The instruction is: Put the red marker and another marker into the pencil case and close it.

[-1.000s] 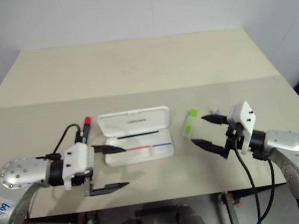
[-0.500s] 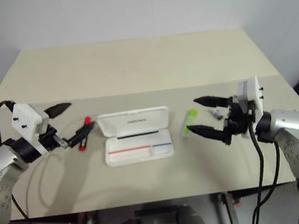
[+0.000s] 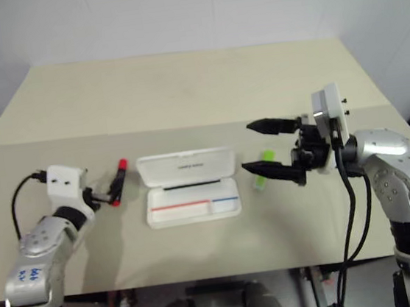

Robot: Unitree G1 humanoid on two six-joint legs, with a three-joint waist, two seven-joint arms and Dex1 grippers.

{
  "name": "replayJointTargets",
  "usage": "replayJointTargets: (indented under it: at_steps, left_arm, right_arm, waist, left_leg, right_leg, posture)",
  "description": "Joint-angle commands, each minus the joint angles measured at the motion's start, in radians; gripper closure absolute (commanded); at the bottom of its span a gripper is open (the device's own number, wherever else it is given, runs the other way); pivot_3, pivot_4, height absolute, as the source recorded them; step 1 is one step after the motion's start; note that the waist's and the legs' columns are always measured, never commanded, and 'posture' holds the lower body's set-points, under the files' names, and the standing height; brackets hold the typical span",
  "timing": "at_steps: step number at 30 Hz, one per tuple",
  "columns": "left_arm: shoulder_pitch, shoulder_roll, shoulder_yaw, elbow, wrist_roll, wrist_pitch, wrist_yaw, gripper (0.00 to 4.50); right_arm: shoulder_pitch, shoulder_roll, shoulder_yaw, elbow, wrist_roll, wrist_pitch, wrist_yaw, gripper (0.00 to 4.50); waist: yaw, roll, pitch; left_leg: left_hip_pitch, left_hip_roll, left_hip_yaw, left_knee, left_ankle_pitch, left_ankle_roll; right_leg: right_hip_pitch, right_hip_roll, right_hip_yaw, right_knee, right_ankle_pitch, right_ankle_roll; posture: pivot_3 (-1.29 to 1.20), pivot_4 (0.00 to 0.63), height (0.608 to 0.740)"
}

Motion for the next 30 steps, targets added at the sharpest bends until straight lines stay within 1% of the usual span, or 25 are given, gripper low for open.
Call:
replayJointTargets:
  at_steps: [1, 5, 8, 13, 14, 15, 16, 23, 25, 30]
  left_arm:
    - [-0.033, -0.016, 0.025, 0.048, 0.001, -0.043, 0.023, 0.03]
    - [-0.066, -0.026, 0.016, 0.119, -0.027, -0.024, -0.002, 0.03]
    - [-0.093, -0.029, 0.009, 0.155, -0.062, 0.032, -0.029, 0.03]
    - [-0.11, -0.026, 0.003, 0.165, -0.106, 0.098, -0.07, 0.03]
    - [-0.12, -0.028, 0.002, 0.167, -0.117, 0.113, -0.078, 0.44]
    - [-0.13, -0.029, 0.002, 0.171, -0.122, 0.123, -0.079, 0.64]
    - [-0.139, -0.029, 0.005, 0.175, -0.123, 0.131, -0.077, 0.95]
    - [-0.166, -0.022, 0.023, 0.18, -0.126, 0.141, -0.067, 3.34]
    - [-0.173, -0.018, 0.031, 0.181, -0.126, 0.14, -0.06, 3.91]
    - [-0.19, 0.007, 0.056, 0.173, -0.127, 0.145, -0.049, 3.91]
  right_arm:
    - [0.022, -0.015, -0.026, -0.034, -0.001, -0.009, -0.002, 0.0]
    - [0.044, -0.021, -0.035, -0.051, -0.005, -0.007, -0.013, 0.0]
    - [0.059, -0.025, -0.045, -0.067, -0.002, -0.002, -0.024, 0.0]
    - [0.081, -0.033, -0.057, -0.087, 0.004, 0.003, -0.037, 0.0]
    - [0.085, -0.036, -0.06, -0.088, 0.003, 0.002, -0.04, 0.0]
    - [0.089, -0.038, -0.062, -0.09, 0.003, 0.002, -0.043, 0.0]
    - [0.09, -0.039, -0.064, -0.091, 0.004, 0.002, -0.045, 0.0]
    - [0.093, -0.039, -0.066, -0.094, 0.001, -0.002, -0.06, 0.0]
    - [0.091, -0.039, -0.065, -0.094, 0.001, -0.002, -0.062, 0.0]
    - [0.084, -0.038, -0.062, -0.088, -0.002, -0.004, -0.065, 0.0]
  waist:
    - [0.0, 0.0, 0.0]
    - [-0.002, 0.0, 0.0]
    - [-0.001, 0.0, 0.0]
    - [0.001, 0.0, 0.0]
    - [0.002, 0.0, 0.0]
    - [0.003, 0.0, 0.0]
    - [0.005, 0.0, 0.0]
    - [0.002, 0.0, 0.0]
    - [0.001, 0.0, 0.0]
    - [-0.001, 0.0, 0.0]
  left_leg:
    - [0.0, 0.0, 0.0, 0.0, 0.0, 0.0]
    - [0.0, 0.0, 0.001, -0.001, 0.0, 0.0]
    - [0.0, 0.0, 0.0, 0.0, 0.0, 0.0]
    - [0.001, 0.0, 0.0, 0.0, 0.0, 0.0]
    - [0.001, 0.0, 0.0, 0.001, 0.0, 0.0]
    - [0.001, 0.0, 0.0, 0.001, 0.0, 0.0]
    - [0.0, -0.001, 0.0, 0.001, 0.0, 0.0]
    - [0.001, -0.001, 0.0, 0.001, 0.0, -0.001]
    - [0.001, -0.001, 0.0, 0.001, 0.0, -0.001]
    - [0.0, -0.001, 0.0, 0.0, 0.0, -0.001]
  right_leg:
    - [0.0, 0.0, 0.0, 0.0, 0.0, 0.0]
    - [0.0, 0.0, 0.0, 0.0, 0.0, 0.0]
    - [0.0, 0.0, 0.0, 0.001, 0.0, 0.0]
    - [0.0, 0.0, 0.0, 0.001, 0.0, 0.0]
    - [0.001, 0.0, 0.0, 0.001, 0.0, 0.0]
    - [0.001, 0.0, 0.0, 0.001, 0.0, 0.0]
    - [0.001, 0.0, 0.0, 0.001, 0.0, 0.0]
    - [0.001, 0.0, 0.0, 0.001, 0.0, 0.0]
    - [0.001, 0.0, 0.0, 0.001, 0.0, 0.0]
    - [0.0, 0.0, 0.0, 0.001, 0.0, 0.0]
  posture:
    - [0.0, 0.15, 0.74]
    - [0.0, 0.15, 0.74]
    - [0.0, 0.15, 0.74]
    - [0.0, 0.15, 0.74]
    - [0.0, 0.15, 0.74]
    - [0.0, 0.15, 0.74]
    - [0.0, 0.15, 0.74]
    - [0.0, 0.15, 0.74]
    - [0.0, 0.15, 0.74]
    - [0.0, 0.15, 0.74]
